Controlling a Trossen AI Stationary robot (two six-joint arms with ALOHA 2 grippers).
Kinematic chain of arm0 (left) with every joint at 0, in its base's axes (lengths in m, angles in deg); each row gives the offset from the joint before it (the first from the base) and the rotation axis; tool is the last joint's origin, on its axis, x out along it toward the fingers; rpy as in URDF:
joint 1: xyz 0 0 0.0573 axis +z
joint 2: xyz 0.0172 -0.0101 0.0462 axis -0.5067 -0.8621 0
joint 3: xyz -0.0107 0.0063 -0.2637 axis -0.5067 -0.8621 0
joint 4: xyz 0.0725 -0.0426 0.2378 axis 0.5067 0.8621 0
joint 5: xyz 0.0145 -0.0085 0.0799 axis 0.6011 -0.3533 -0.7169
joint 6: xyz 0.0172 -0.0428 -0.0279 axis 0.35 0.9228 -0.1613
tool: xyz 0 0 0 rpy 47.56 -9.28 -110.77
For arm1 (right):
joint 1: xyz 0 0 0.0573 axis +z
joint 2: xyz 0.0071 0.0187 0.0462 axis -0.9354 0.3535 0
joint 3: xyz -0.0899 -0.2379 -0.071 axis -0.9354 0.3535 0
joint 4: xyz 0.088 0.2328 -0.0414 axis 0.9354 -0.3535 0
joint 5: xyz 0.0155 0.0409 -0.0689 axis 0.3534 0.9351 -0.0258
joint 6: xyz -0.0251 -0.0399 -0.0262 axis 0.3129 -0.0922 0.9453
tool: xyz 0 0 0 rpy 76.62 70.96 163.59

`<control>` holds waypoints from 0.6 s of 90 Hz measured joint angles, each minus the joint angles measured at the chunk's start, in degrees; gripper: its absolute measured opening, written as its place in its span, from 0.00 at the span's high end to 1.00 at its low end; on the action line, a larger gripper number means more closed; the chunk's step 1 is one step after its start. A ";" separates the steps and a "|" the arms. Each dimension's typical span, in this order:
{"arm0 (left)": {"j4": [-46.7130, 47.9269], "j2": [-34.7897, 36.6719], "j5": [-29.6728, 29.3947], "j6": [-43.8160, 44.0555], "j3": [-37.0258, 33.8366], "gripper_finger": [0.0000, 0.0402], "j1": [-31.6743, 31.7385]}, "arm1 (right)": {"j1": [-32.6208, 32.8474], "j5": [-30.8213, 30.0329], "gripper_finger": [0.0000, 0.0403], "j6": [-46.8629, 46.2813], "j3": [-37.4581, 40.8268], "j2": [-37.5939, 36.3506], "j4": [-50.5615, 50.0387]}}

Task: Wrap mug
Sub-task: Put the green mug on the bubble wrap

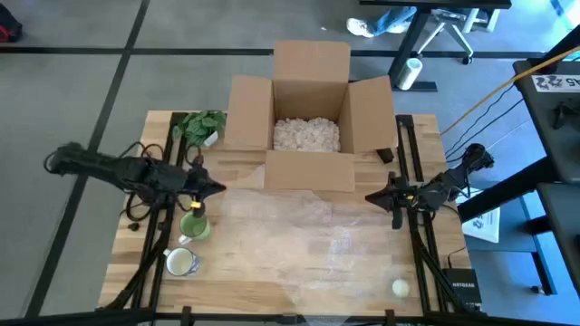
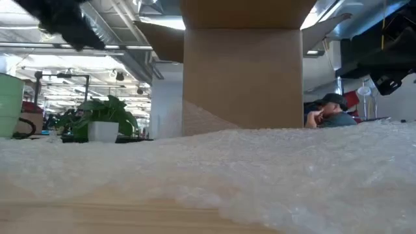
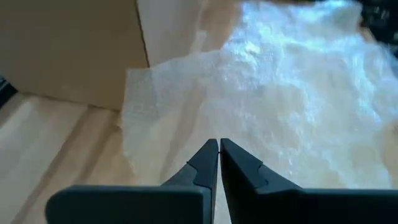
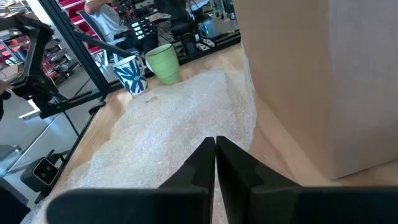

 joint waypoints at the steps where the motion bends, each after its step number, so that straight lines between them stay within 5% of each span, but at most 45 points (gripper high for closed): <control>1: 0.82 -0.46 -0.27 0.18 0.84 1.00 -0.45 | 0.01 0.00 1.00 0.00 0.00 0.00 0.00; 33: 32.15 -14.83 -3.14 18.68 15.60 1.00 -12.73 | -0.01 0.00 1.00 -0.02 0.02 0.00 0.03; 54: 40.40 -18.88 4.98 26.27 17.03 1.00 -14.82 | 0.00 0.00 1.00 -0.01 0.02 0.00 0.04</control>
